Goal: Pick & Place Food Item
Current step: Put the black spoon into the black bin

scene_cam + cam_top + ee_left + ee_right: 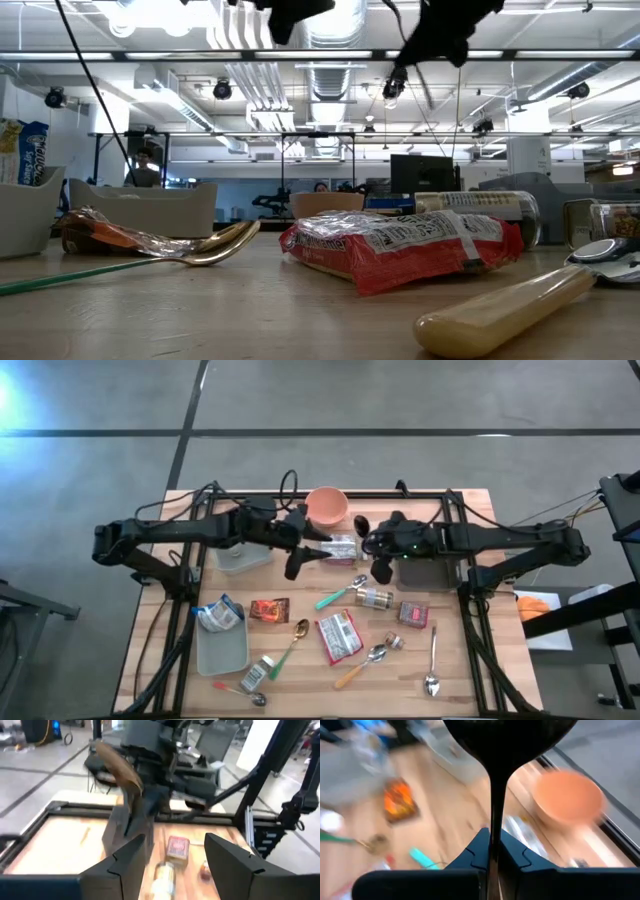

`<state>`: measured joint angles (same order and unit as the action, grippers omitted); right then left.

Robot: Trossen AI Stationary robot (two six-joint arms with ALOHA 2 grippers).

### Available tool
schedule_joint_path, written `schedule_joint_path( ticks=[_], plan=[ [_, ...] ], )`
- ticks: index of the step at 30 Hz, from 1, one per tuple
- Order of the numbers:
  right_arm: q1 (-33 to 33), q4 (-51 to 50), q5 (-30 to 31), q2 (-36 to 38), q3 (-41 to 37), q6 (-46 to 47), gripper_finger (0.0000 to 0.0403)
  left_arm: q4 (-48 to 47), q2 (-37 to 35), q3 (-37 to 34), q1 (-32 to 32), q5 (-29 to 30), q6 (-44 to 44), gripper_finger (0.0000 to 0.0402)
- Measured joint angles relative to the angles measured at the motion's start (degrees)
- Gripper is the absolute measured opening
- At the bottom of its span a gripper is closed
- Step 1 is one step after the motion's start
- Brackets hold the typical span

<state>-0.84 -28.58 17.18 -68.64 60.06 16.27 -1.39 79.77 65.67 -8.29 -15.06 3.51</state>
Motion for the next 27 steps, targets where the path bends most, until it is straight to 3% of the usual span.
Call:
schedule_joint_path(
  ticks=[10,15,27],
  plan=[
    [3.15,-25.20,6.92,0.00,4.54,11.49,0.0009,-7.22,-0.22,-0.43,0.00,0.73,2.54,0.0207],
    [3.34,-34.19,7.03,0.00,2.80,16.55,0.0009,-8.85,-0.22,-0.44,0.04,0.71,2.56,0.0207],
    [3.33,-44.81,7.02,0.00,-6.02,24.82,0.0009,-10.31,-0.22,-0.44,0.04,0.71,2.51,0.0207]
  ],
)
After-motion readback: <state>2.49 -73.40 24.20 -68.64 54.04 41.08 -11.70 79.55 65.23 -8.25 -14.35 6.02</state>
